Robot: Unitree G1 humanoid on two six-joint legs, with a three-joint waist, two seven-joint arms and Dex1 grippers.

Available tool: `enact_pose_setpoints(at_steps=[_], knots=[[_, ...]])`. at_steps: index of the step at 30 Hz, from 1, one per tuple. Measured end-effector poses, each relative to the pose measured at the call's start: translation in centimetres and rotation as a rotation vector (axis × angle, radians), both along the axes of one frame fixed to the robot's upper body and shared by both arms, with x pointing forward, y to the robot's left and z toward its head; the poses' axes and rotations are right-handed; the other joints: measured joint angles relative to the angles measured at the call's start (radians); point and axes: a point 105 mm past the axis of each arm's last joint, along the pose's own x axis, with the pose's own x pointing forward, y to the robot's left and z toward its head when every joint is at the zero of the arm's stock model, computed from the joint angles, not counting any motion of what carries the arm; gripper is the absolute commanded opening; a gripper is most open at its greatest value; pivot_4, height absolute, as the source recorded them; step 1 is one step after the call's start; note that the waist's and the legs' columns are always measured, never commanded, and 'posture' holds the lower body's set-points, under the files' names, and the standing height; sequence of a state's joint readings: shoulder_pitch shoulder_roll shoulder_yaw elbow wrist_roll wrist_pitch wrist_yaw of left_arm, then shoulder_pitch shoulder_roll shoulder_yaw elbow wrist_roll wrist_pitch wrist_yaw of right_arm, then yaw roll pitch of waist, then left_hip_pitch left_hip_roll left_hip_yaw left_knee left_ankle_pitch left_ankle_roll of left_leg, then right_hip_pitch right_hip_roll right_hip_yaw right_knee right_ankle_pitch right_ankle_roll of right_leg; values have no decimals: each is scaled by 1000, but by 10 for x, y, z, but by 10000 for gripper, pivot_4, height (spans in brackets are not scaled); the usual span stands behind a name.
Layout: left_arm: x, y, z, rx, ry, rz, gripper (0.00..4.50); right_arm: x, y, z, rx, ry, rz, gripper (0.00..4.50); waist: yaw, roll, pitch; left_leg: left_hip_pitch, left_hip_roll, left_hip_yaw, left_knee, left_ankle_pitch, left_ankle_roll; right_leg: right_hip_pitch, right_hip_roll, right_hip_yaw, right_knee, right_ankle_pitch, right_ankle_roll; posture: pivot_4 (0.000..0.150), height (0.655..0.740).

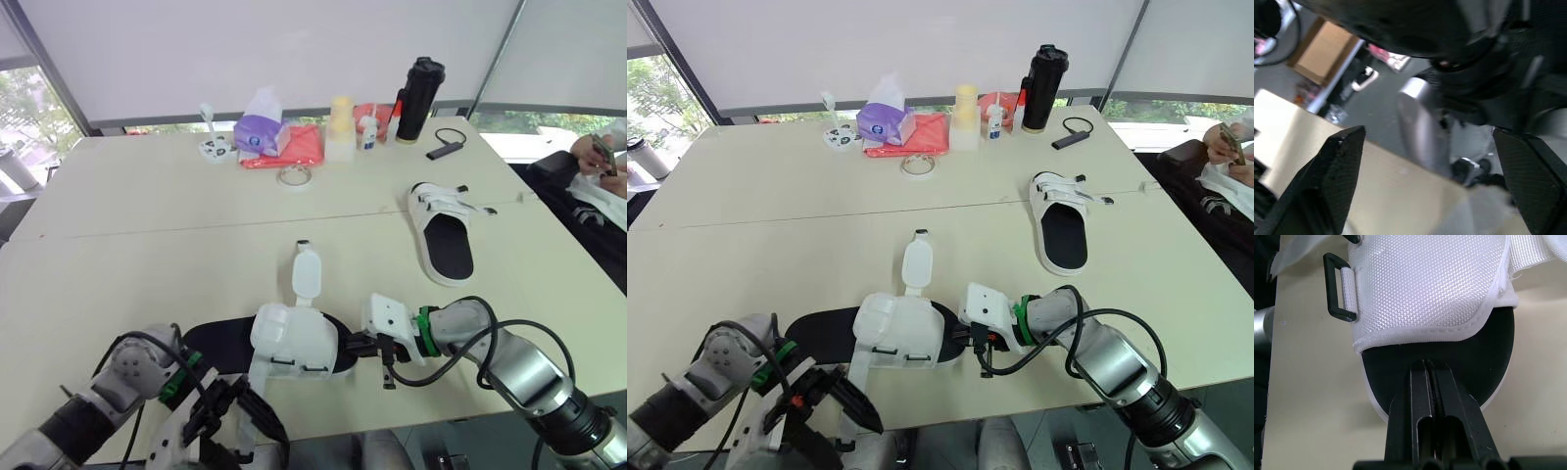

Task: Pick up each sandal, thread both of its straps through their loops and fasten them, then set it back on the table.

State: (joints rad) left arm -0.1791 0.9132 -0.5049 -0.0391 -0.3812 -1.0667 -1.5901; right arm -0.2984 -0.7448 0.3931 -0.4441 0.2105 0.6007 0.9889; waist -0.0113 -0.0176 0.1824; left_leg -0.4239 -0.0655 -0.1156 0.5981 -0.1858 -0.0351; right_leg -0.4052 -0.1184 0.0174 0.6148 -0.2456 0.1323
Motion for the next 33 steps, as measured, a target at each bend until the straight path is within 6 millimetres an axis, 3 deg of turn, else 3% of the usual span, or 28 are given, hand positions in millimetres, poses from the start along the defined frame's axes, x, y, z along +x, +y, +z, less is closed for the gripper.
enact_pose_setpoints(at_steps=[6,10,20,26,33], knots=[[16,14,6,-4,16,161,43879,1,0,0,3,0,2,0,0,0,0,0,0,0,0,0,0,0,0,0,1,0,0,1500,7400],[28,39,7,99,89,331,43879,1,1,-1,8,0,8,0,-3,1,0,0,0,0,0,0,0,0,0,0,1,0,0,1500,7400],[61,49,38,23,574,838,43879,2,2,-2,11,-4,19,0,-3,1,0,2,2,0,0,0,0,0,2,0,3,-1,1,1500,7400],[46,47,45,143,1135,972,43879,4,3,-2,5,-6,29,0,-6,1,1,2,4,1,-1,0,0,0,4,0,4,-1,0,1500,7400],[20,35,44,332,1424,920,43879,3,4,-2,8,-6,32,0,-5,1,1,3,5,1,-1,0,0,0,5,0,3,0,-1,1500,7400]])
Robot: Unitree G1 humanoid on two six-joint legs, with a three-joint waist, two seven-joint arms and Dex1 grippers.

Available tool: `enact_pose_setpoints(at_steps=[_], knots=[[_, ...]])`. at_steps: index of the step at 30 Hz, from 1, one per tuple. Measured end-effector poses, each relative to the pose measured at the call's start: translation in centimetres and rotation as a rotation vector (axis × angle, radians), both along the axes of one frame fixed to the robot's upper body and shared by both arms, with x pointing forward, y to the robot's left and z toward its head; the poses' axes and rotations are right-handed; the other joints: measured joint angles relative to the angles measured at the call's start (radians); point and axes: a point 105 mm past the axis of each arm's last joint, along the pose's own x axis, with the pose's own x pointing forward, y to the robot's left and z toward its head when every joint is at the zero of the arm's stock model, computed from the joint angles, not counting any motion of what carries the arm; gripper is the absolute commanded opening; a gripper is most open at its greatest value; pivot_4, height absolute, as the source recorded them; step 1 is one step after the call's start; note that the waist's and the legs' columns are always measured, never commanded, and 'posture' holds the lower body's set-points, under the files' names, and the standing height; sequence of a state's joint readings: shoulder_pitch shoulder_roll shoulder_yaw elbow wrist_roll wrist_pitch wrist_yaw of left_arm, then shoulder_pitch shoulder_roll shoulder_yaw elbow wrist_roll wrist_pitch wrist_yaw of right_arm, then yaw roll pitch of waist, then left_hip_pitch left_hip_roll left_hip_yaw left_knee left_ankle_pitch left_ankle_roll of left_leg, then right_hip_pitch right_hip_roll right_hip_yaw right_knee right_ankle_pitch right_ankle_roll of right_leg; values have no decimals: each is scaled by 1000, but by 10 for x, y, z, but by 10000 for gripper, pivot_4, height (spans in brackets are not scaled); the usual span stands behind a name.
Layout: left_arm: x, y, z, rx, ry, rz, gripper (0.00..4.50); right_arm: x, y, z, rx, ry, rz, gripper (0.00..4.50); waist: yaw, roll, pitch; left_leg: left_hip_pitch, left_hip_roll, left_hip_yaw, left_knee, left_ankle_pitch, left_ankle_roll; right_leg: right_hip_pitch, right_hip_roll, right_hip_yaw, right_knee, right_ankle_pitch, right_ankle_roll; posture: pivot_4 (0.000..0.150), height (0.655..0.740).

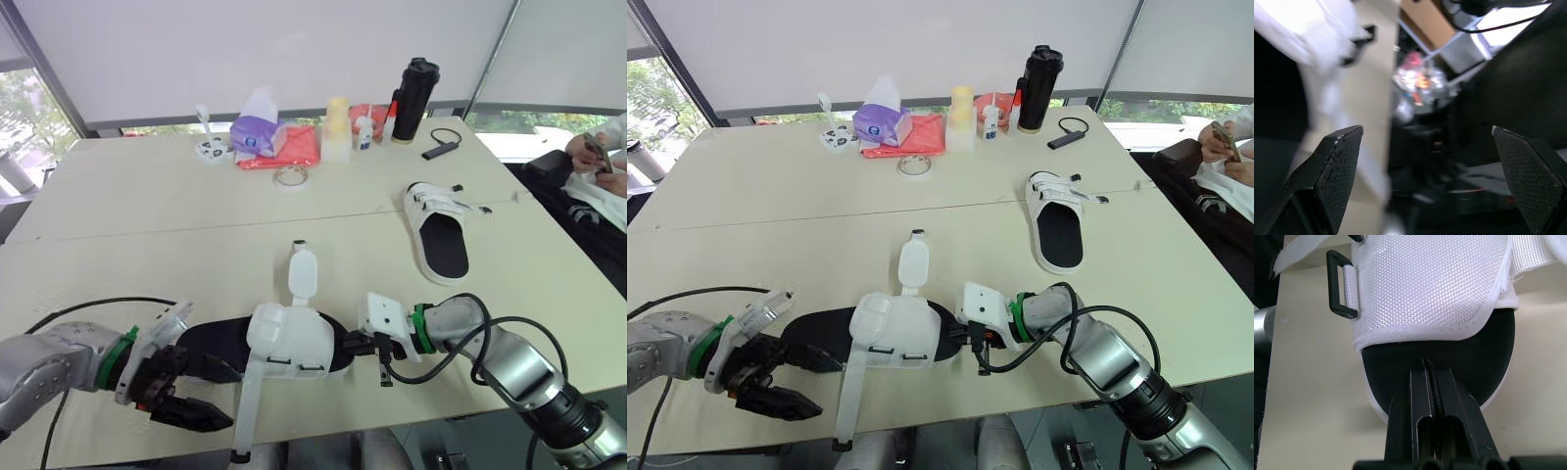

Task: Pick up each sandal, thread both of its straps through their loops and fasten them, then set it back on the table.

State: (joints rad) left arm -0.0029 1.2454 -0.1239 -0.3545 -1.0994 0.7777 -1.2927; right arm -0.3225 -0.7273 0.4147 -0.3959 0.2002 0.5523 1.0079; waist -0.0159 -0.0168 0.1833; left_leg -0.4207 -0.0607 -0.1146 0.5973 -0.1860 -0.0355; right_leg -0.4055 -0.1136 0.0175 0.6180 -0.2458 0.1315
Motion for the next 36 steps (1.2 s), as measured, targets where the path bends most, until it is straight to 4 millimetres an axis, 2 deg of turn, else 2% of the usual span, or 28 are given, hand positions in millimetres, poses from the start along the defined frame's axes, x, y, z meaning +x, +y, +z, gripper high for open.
enact_pose_setpoints(at_steps=[6,14,21,27,36], knots=[[-8,4,-13,58,55,3,43879,-2,0,1,1,2,-13,0,2,0,0,-1,0,0,-1,-1,-1,-1,-1,0,-2,0,-1,1500,7400],[-5,10,-13,77,49,50,43879,-4,-1,1,2,5,-21,0,2,0,0,-1,0,2,-1,-2,-3,-2,-4,0,-2,1,-1,1500,7400],[-1,27,-38,153,54,140,43879,-3,-1,1,1,6,-23,0,3,0,0,-2,0,3,-2,-2,-3,-3,-5,0,-4,1,-2,1500,7400],[4,11,-46,105,38,148,43879,-2,-1,1,-2,8,-21,0,4,0,-1,-2,0,3,-2,-2,-3,-3,-5,0,-4,1,-2,1500,7400],[4,-3,-51,78,42,124,43879,-2,-2,1,-7,14,-23,0,5,4,-5,-2,0,3,-2,-2,-3,-3,-5,0,-4,1,-3,1500,7400]])
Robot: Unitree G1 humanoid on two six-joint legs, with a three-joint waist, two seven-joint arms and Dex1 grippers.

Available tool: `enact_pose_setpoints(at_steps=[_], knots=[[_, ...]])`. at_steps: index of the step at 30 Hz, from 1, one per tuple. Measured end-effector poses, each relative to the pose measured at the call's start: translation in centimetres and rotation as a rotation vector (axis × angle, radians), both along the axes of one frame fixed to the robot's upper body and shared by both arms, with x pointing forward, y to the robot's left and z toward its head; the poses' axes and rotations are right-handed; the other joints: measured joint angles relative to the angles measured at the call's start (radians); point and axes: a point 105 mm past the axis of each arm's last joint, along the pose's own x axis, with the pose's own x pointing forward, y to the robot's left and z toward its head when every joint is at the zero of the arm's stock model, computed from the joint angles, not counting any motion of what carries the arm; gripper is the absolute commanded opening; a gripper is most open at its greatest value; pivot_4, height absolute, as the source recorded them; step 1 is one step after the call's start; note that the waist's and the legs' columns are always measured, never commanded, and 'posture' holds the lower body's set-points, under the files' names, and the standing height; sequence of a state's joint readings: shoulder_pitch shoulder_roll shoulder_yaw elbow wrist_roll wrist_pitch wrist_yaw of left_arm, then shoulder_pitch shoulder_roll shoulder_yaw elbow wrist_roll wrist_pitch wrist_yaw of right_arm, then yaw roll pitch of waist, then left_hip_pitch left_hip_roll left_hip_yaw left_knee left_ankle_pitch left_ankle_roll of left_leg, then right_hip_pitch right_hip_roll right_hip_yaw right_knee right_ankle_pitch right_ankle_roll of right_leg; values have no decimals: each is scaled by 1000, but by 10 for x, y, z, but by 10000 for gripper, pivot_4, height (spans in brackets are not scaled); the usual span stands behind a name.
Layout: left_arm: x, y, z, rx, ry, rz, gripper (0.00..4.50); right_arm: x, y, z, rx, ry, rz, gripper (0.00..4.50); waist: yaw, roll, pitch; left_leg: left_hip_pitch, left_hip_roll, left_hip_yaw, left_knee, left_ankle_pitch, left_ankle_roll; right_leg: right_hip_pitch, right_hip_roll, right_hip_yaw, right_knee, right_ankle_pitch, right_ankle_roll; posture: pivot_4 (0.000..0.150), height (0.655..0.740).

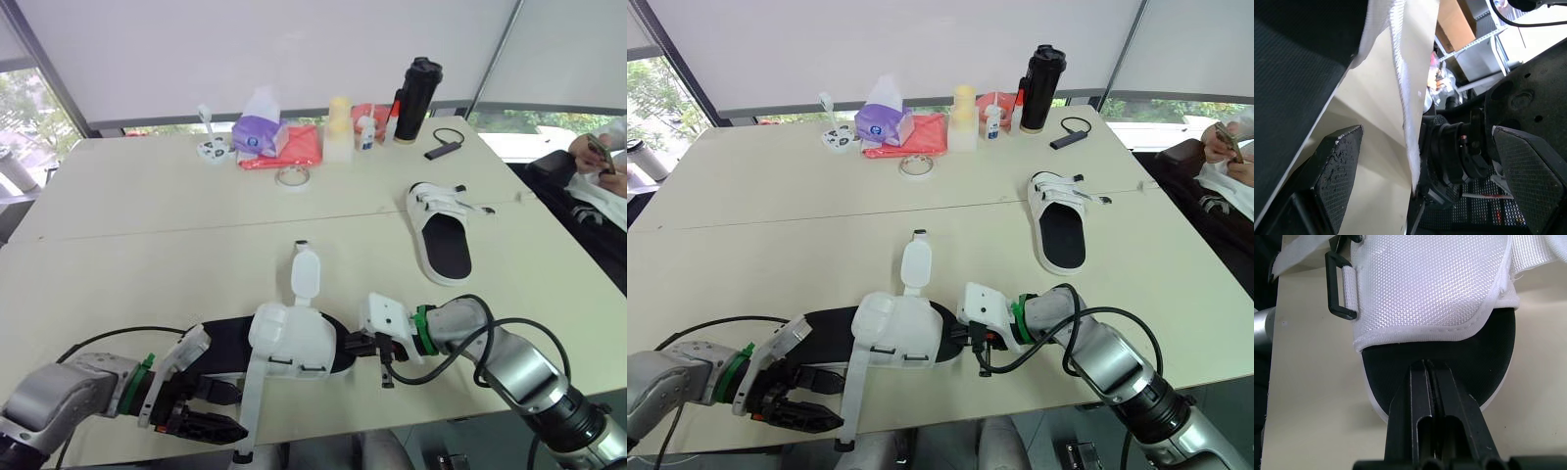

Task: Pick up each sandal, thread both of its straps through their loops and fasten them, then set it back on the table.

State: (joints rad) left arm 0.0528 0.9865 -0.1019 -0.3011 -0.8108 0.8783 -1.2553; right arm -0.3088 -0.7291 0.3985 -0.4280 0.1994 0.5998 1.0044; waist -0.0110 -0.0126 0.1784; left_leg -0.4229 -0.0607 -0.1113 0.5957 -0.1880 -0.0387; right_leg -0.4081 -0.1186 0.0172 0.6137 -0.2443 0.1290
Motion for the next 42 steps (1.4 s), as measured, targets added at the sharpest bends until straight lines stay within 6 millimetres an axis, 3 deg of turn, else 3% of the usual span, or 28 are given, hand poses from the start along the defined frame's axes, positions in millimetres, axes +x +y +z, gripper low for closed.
enact_pose_setpoints(at_steps=[8,12,15,22,27,31,42], knots=[[4,-21,-4,-50,-16,-45,43879,0,-1,-1,-6,5,-8,0,2,5,-5,1,0,0,0,0,0,1,0,0,0,0,0,1500,7400],[3,-21,-4,-47,-11,-53,43879,0,-1,-1,-5,5,-7,0,1,5,-5,1,0,0,0,0,0,1,0,0,0,0,0,1500,7400],[3,-21,-6,-35,-17,-52,35727,0,0,-1,-4,5,-7,0,0,6,-6,1,0,0,0,0,0,1,0,0,0,0,0,1500,7400],[-5,-24,-8,-27,-9,-80,1336,0,-1,-1,-5,2,-12,0,2,8,-8,2,0,0,0,0,0,0,-1,-1,0,0,0,1500,7400],[-10,-18,-18,-3,44,-51,340,0,1,-2,-3,-2,-10,0,-3,9,-8,-1,4,3,1,0,0,0,-3,-5,-3,1,-2,1500,7400],[-7,-18,-13,-25,72,-29,340,-1,1,-1,-2,-2,-1,0,-1,8,-8,-3,4,3,0,1,1,-2,-1,-6,-2,1,-2,1500,7400],[63,-36,52,-235,-101,140,340,0,2,-1,-3,-5,1,0,1,4,-8,-3,4,0,1,2,3,0,-1,-11,-1,1,-1,1500,7400]])
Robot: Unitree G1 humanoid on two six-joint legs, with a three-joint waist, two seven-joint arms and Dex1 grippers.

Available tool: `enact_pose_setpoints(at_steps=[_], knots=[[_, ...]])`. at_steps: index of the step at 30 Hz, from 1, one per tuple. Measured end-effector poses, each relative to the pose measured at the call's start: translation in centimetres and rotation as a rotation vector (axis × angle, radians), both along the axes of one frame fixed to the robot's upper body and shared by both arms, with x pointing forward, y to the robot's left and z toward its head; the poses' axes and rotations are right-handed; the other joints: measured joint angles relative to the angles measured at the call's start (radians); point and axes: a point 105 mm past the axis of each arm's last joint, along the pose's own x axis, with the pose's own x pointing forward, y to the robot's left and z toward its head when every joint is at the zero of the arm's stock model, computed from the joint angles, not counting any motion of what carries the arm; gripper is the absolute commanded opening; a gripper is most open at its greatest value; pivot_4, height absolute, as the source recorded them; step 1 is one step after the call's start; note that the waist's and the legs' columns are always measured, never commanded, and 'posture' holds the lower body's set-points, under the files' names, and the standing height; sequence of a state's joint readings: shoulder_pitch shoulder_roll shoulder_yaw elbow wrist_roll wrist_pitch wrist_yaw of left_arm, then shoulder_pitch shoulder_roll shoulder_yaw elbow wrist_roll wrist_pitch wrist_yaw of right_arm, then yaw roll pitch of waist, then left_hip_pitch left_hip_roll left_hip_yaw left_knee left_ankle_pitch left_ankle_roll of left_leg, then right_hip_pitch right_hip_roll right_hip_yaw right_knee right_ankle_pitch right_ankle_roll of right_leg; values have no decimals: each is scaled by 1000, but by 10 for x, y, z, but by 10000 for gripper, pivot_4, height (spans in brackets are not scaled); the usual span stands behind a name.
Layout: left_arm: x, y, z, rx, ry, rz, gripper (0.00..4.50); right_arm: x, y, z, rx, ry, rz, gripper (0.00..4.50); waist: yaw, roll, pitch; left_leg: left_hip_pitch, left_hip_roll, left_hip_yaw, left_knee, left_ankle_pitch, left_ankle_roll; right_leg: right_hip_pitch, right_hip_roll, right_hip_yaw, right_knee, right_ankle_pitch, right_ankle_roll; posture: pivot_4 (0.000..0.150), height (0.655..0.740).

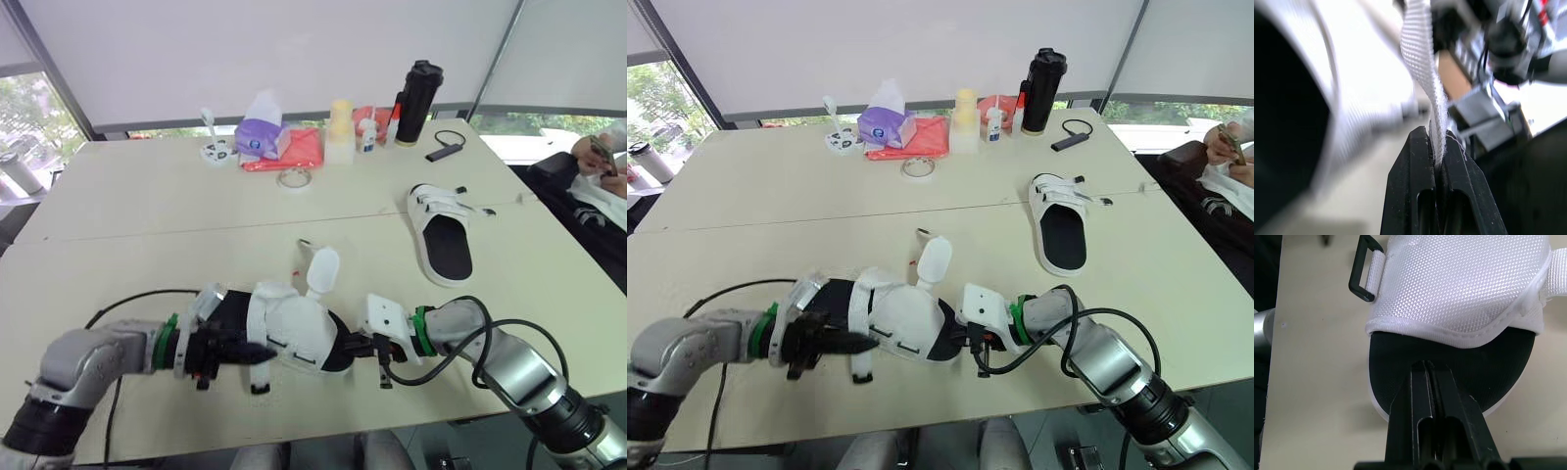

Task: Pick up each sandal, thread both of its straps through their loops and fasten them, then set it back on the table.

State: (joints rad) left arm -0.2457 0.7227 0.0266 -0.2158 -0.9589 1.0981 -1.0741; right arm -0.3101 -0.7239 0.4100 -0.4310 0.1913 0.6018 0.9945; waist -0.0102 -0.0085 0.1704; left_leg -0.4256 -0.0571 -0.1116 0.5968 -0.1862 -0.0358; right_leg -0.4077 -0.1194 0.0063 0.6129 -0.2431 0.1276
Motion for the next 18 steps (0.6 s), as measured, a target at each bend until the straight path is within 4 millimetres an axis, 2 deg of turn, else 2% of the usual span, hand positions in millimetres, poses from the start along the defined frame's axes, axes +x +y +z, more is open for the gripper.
enact_pose_setpoints(at_steps=[5,10,15,18], knots=[[7,-7,14,-26,-15,-16,340,1,1,0,-1,-2,4,0,-1,0,0,0,0,0,0,0,0,0,1,0,1,0,0,1500,7400],[20,-4,28,-45,-43,0,340,1,2,1,-2,-7,5,0,-1,-1,1,0,0,0,0,0,0,0,1,0,1,0,0,1500,7400],[29,-6,53,-69,-121,-20,340,4,4,2,-9,-36,24,0,-3,-3,2,0,0,0,0,0,0,0,1,0,1,0,0,1500,7400],[30,-7,62,-72,-153,-40,340,12,8,5,-15,-80,39,0,-7,-3,2,1,0,0,0,0,0,0,2,0,2,0,0,1500,7400]])
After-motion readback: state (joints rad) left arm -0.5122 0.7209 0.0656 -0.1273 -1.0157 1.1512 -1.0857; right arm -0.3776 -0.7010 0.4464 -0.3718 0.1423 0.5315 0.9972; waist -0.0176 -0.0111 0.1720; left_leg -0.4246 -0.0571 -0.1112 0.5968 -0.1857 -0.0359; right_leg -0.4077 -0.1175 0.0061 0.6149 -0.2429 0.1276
